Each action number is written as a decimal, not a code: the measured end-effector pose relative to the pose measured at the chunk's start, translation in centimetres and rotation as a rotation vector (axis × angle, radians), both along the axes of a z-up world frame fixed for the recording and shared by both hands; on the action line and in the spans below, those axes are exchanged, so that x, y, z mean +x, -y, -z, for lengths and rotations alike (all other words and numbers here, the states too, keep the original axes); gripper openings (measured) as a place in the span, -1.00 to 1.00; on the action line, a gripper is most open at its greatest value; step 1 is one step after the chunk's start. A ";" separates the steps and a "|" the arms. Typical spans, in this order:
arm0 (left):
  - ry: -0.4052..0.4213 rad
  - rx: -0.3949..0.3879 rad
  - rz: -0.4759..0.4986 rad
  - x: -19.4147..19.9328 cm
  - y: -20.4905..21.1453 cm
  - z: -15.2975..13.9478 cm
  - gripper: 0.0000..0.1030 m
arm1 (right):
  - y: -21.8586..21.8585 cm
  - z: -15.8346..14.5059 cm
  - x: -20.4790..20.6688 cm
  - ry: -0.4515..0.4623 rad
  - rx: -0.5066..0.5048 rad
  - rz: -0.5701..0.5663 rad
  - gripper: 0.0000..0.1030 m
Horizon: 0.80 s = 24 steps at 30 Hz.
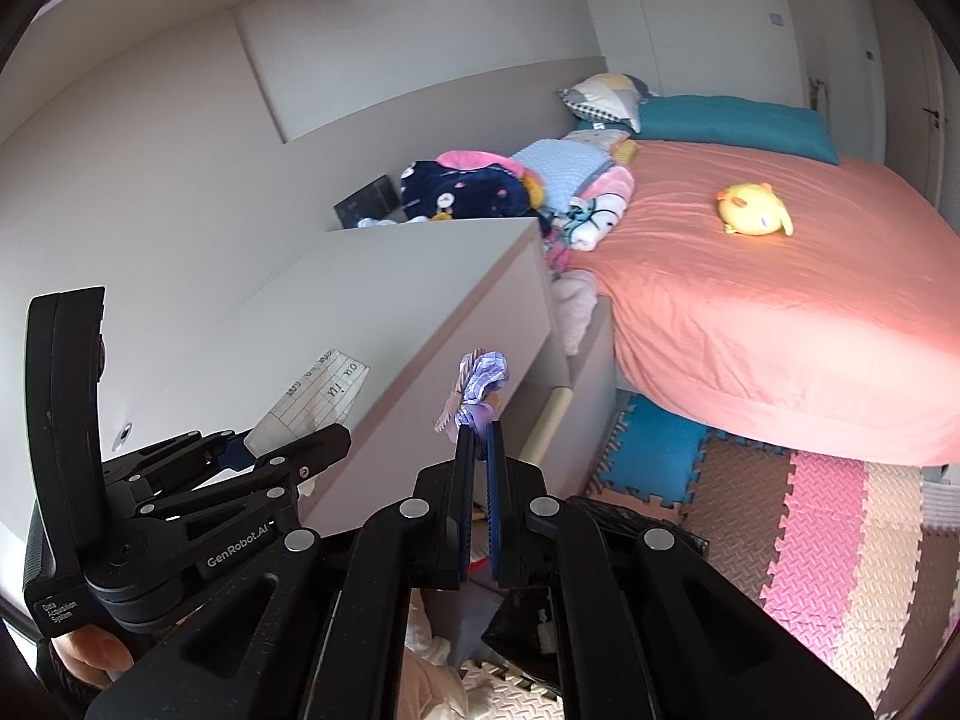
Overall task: Collect trash
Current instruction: 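Carry the paper bag and purple hair tie over the black bin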
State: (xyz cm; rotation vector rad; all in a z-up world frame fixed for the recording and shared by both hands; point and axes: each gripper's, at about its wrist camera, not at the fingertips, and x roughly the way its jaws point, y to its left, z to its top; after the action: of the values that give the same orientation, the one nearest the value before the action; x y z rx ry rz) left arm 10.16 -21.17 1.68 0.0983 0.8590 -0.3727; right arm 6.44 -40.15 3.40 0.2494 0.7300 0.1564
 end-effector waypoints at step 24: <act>-0.030 0.008 0.171 -1.2 6.1 1.4 -0.33 | 5.6 0.8 -2.9 -0.013 0.011 0.126 -0.91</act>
State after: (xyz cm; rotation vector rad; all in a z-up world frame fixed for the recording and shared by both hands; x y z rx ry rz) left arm 8.95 -27.23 0.31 0.1744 0.8842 -0.5320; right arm 3.49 -45.72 2.65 0.3059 0.7239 0.0394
